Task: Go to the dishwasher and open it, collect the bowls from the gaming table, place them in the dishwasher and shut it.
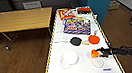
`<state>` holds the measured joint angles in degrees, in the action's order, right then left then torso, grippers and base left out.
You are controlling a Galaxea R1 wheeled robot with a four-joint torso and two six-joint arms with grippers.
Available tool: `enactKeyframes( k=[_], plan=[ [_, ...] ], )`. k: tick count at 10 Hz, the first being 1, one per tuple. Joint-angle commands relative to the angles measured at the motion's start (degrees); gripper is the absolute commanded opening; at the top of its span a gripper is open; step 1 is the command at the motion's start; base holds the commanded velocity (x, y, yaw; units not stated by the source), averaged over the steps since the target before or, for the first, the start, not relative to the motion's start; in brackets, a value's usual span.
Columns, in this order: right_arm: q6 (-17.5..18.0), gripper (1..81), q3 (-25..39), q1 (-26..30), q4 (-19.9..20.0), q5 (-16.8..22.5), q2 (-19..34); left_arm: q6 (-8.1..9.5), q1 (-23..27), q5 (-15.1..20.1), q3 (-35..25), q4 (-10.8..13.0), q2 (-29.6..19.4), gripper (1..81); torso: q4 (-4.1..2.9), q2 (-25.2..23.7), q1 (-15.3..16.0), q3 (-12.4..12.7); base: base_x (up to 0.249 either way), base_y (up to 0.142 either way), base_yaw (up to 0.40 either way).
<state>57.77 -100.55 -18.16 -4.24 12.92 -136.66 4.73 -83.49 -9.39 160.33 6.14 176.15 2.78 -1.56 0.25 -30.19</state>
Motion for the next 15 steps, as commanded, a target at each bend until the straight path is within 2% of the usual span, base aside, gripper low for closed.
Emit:
enactKeyframes(
  k=[1,5,6,8,10,11,12,13,14,15],
  plan=[
    [0.59,81.1,-0.43,5.02,0.99,-0.88,0.39,0.1,-1.63,4.2,-0.02,-0.52,-0.18,81.1,0.0,0.0,0.0,0.0,0.0,0.0,0.0],
    [1.2,81.1,-3.67,1.94,1.17,-5.27,-1.28,0.1,-1.98,4.2,-0.01,-0.52,-0.18,81.1,0.0,0.0,0.0,0.0,0.0,0.0,0.0],
    [1.55,1.0,-3.86,1.76,1.08,-5.45,-1.1,0.1,-1.99,4.2,-0.02,-0.52,-0.18,81.1,0.0,0.0,0.0,0.0,0.0,0.0,0.0],
    [3.05,1.0,-2.62,2.81,1.17,-5.72,1.1,0.1,-2.16,4.2,-0.02,-0.52,-0.18,81.1,0.0,0.0,0.0,0.0,0.0,0.0,0.0],
    [3.84,1.0,0.95,6.59,1.78,-4.93,7.21,0.1,-2.16,4.2,-0.36,-0.35,-0.01,81.1,0.0,0.0,0.0,0.0,0.0,0.0,0.0],
    [3.84,1.0,3.79,10.19,1.61,-2.2,11.55,0.02,-2.16,4.03,-0.37,-0.17,0.34,81.1,0.0,0.02,0.02,0.0,0.0,0.0,0.0],
    [3.15,1.0,6.92,13.61,1.34,5.97,15.21,0.02,-2.16,3.76,-0.37,0.27,0.69,81.1,0.0,0.02,0.02,0.0,0.0,0.0,0.0],
    [2.96,1.0,11.39,14.68,1.08,12.44,18.63,-0.07,-2.16,3.59,-0.37,0.36,0.69,81.1,0.0,0.02,0.02,0.0,0.0,0.0,0.0],
    [2.62,1.0,15.8,14.25,0.82,15.1,23.2,-0.07,-2.08,3.41,-0.37,0.36,0.69,81.1,0.0,0.02,0.02,0.0,0.0,0.0,0.0],
    [1.38,1.0,17.24,13.63,0.73,15.55,25.71,-0.16,-2.08,3.32,-0.37,0.45,0.78,81.1,0.0,0.02,0.02,0.0,0.0,0.0,0.0]
  ],
)
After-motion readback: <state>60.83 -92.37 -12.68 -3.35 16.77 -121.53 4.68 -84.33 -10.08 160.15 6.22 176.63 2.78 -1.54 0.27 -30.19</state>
